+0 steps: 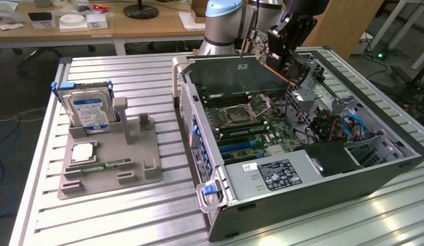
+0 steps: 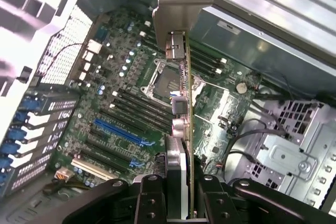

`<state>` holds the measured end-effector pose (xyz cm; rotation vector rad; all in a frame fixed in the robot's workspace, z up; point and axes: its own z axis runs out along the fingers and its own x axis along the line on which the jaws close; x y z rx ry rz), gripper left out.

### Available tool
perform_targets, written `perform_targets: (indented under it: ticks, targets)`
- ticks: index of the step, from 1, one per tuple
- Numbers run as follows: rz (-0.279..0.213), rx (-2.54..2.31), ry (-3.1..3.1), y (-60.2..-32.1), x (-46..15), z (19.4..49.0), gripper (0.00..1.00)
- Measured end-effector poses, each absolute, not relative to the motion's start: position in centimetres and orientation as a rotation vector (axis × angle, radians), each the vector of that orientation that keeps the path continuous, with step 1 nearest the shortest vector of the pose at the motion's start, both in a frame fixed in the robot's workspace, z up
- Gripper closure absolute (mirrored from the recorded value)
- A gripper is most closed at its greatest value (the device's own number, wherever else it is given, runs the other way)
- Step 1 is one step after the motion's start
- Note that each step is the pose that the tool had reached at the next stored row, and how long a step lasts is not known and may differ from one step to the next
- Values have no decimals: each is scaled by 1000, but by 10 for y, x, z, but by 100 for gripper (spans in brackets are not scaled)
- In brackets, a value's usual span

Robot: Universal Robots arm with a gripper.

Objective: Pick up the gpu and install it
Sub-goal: 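Insert the gpu into the slot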

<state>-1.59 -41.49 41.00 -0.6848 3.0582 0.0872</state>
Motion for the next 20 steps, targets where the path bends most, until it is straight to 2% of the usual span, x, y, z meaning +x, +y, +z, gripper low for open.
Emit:
perform_targets:
  ticks: [20]
  targets:
    - [88,-1142,2927,-415,-16,410,72]
